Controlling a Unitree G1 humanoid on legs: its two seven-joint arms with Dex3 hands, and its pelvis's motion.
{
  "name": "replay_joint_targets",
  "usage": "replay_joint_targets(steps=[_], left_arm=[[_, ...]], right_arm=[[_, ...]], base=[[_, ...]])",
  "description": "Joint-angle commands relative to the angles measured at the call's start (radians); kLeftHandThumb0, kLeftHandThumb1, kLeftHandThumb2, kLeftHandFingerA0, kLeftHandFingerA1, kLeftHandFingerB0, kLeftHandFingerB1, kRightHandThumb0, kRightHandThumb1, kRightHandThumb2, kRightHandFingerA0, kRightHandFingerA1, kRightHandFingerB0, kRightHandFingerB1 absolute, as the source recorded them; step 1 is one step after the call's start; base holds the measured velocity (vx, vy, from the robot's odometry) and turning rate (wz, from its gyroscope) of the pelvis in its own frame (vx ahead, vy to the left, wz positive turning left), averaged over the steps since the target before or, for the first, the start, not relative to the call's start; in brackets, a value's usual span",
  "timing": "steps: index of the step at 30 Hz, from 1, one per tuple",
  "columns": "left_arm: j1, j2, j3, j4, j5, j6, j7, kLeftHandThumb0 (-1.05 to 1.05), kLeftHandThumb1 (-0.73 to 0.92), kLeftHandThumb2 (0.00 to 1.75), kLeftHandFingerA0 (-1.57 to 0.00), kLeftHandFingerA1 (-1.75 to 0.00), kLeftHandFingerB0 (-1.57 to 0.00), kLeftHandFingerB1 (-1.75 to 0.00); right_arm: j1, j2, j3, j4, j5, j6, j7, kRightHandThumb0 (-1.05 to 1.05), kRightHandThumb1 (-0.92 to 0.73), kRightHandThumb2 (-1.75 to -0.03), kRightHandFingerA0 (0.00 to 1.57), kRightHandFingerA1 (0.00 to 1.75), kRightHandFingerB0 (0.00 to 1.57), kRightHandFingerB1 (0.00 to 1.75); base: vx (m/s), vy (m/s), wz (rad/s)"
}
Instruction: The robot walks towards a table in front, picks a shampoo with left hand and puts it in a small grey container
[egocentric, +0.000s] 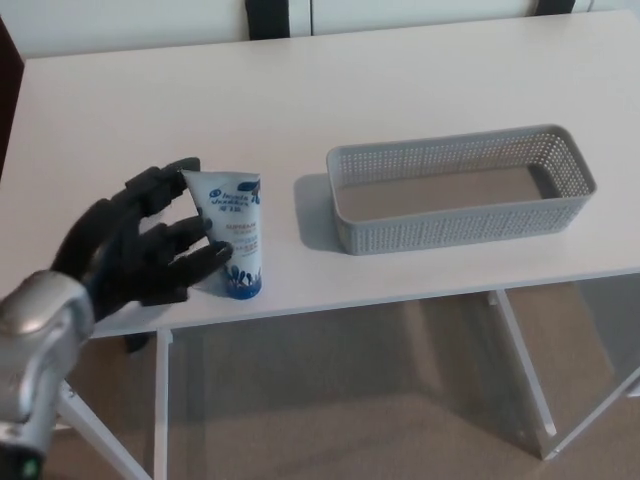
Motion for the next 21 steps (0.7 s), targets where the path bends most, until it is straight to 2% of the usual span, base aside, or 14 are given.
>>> replay_joint_targets(steps=[1, 2, 3, 4, 5, 6, 9, 10, 12, 13, 15, 16, 17, 21], left_arm=[[-0.185, -0.048, -0.138, 0.326, 0.258, -0.035, 0.226, -0.24, 0.61, 0.59, -1.16, -0.7, -0.34, -0.33], [-0.217, -0.068, -0.174, 0.38, 0.294, -0.073, 0.25, -0.1, 0.73, 0.64, -1.04, -0.94, -0.74, -0.46], [-0.247, -0.098, -0.201, 0.433, 0.312, -0.12, 0.271, -0.1, 0.73, 0.64, -1.04, -0.94, -0.74, -0.46], [-0.282, -0.116, -0.222, 0.461, 0.323, -0.103, 0.286, -0.04, 0.76, 0.63, -1.03, -1.04, -0.84, -0.46], [-0.313, -0.13, -0.25, 0.479, 0.34, -0.097, 0.288, -0.05, 0.77, 0.63, -0.9, -1.18, -0.95, -0.52], [-0.336, -0.139, -0.27, 0.49, 0.347, -0.101, 0.282, -0.06, 0.77, 0.67, -0.94, -1.27, -0.94, -0.72], [-0.375, -0.149, -0.291, 0.518, 0.344, -0.117, 0.272, -0.08, 0.78, 0.66, -0.94, -1.31, -0.9, -0.82], [-0.375, -0.149, -0.309, 0.509, 0.35, -0.148, 0.252, -0.1, 0.75, 0.72, -0.96, -1.3, -0.85, -0.95], [-0.381, -0.148, -0.323, 0.512, 0.35, -0.17, 0.241, -0.12, 0.75, 0.76, -1.01, -1.32, -0.87, -0.98], [-0.377, -0.141, -0.319, 0.492, 0.339, -0.17, 0.23, -0.12, 0.77, 0.73, -0.99, -1.35, -0.86, -0.98], [-0.365, -0.146, -0.281, 0.474, 0.294, -0.156, 0.219, -0.12, 0.78, 0.7, -0.97, -1.38, -0.86, -0.99], [-0.362, -0.139, -0.282, 0.455, 0.311, -0.123, 0.246, -0.17, 0.77, 0.64, -0.94, -1.31, -0.83, -0.97], [-0.359, -0.133, -0.287, 0.441, 0.327, -0.114, 0.258, -0.16, 0.77, 0.65, -0.95, -1.25, -0.82, -0.99], [-0.321, -0.134, -0.218, 0.387, 0.285, -0.138, 0.254, -0.07, 0.77, 0.76, -0.98, -1.22, -0.83, -1.01]], right_arm=[[0.028, 0.002, -0.002, 0.006, -0.001, -0.008, -0.007, -0.4, -0.7, -0.61, 0.64, 0.46, 0.48, 0.38], [0.03, 0.006, -0.006, 0.004, 0.004, -0.013, -0.009, -0.39, -0.69, -0.61, 0.68, 0.47, 0.51, 0.39], [0.032, 0.008, -0.011, 0.002, 0.009, -0.019, -0.013, -0.39, -0.69, -0.61, 0.68, 0.47, 0.51, 0.39], [0.026, 0.003, -0.012, -0.002, 0.01, -0.027, -0.009, -0.39, -0.69, -0.61, 0.67, 0.46, 0.52, 0.4], [0.015, -0.002, -0.017, -0.003, 0.014, -0.027, -0.002, -0.39, -0.68, -0.61, 0.67, 0.47, 0.51, 0.4], [0.006, -0.005, -0.02, -0.003, 0.016, -0.025, 0.002, -0.39, -0.69, -0.6, 0.66, 0.48, 0.49, 0.39], [-0.012, -0.009, -0.02, -0.005, 0.014, -0.019, 0.003, -0.4, -0.69, -0.61, 0.66, 0.48, 0.47, 0.38], [-0.019, -0.015, -0.015, -0.009, 0.008, -0.019, 0.004, -0.39, -0.69, -0.61, 0.63, 0.48, 0.44, 0.37], [-0.026, -0.021, -0.01, -0.012, 0.003, -0.02, 0.006, -0.38, -0.71, -0.61, 0.63, 0.48, 0.47, 0.38], [-0.029, -0.023, -0.019, -0.017, 0.013, -0.023, 0.018, -0.37, -0.71, -0.61, 0.63, 0.48, 0.51, 0.4], [-0.032, -0.022, -0.028, -0.016, 0.022, -0.022, 0.019, -0.37, -0.7, -0.61, 0.63, 0.49, 0.51, 0.4], [-0.033, -0.024, -0.029, -0.011, 0.019, -0.019, 0.021, -0.39, -0.67, -0.6, 0.64, 0.48, 0.48, 0.39], [-0.033, -0.026, -0.029, -0.011, 0.017, -0.02, 0.023, -0.39, -0.67, -0.6, 0.64, 0.48, 0.48, 0.39], [-0.032, -0.024, -0.037, -0.006, 0.019, -0.018, 0.026, -0.38, -0.68, -0.6, 0.63, 0.48, 0.49, 0.39]], base=[[0.0, 0.0, 0.0], [0.0, 0.0, 0.0], [0.0, 0.0, 0.0], [0.0, 0.0, 0.0], [0.0, 0.0, 0.0], [0.0, 0.0, 0.0], [0.0, 0.0, 0.0], [0.0, 0.0, 0.0], [0.0, 0.0, 0.0], [0.0, 0.0, 0.0], [0.0, 0.0, 0.03], [0.0, 0.0, 0.0], [0.0, 0.0, 0.0], [0.0, 0.0, 0.0]])
